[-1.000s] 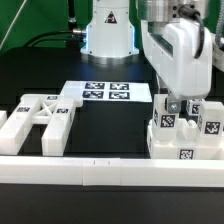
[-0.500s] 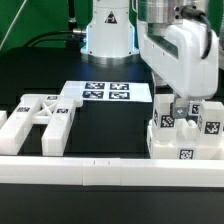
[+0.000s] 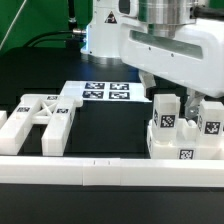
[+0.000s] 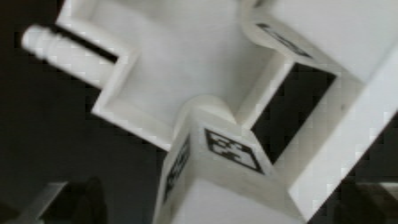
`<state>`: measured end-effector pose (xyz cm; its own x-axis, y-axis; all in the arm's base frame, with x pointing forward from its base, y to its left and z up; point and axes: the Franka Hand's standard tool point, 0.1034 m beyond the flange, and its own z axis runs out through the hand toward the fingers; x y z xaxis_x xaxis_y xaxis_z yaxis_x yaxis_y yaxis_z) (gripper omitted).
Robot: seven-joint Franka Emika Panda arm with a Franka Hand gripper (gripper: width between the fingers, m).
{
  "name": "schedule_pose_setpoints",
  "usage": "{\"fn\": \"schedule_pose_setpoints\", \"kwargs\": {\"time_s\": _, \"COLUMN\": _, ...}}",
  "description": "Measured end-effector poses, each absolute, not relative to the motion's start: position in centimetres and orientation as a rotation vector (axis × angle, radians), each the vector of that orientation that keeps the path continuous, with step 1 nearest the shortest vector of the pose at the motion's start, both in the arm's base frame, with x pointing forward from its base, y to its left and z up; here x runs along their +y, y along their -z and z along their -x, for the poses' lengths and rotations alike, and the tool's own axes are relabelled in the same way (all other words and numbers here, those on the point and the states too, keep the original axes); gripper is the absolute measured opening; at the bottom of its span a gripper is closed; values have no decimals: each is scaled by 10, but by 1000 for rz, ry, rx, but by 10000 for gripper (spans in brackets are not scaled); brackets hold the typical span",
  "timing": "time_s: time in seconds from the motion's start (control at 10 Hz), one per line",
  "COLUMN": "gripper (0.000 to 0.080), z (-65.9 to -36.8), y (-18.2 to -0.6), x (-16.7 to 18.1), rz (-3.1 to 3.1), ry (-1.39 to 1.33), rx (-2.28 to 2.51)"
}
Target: Assemble chair
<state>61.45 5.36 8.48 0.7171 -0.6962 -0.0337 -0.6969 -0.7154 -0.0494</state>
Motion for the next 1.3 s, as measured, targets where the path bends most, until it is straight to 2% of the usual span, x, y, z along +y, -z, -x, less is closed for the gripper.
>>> {"fn": "schedule_pose_setpoints", "kwargs": {"time_s": 0.4, "gripper": 649, "z": -617, "y": -83, "x": 51, "rz": 3014, "ry": -3, "rx": 658}}
{"fn": "schedule_pose_setpoints", "kwargs": {"time_s": 0.9, "gripper": 649, "z": -619, "y": -84, "x": 51, "rz": 3083, "ry": 14, "rx": 268}}
{"fn": "schedule_pose_setpoints", "kwargs": {"time_s": 1.1, "gripper": 388, "z": -618, "y": -84, "x": 50, "rz": 3084, "ry": 13, "rx": 265}}
{"fn": "schedule_pose_setpoints", "kwargs": {"time_s": 1.2, "gripper": 284, "z": -618, "y": -84, "x": 50, "rz": 3084, "ry": 13, "rx": 265}}
{"fn": "schedule_pose_setpoints", "kwargs": {"time_s": 1.3, "gripper": 284, "z": -618, "y": -84, "x": 50, "rz": 3081, "ry": 12, "rx": 290}}
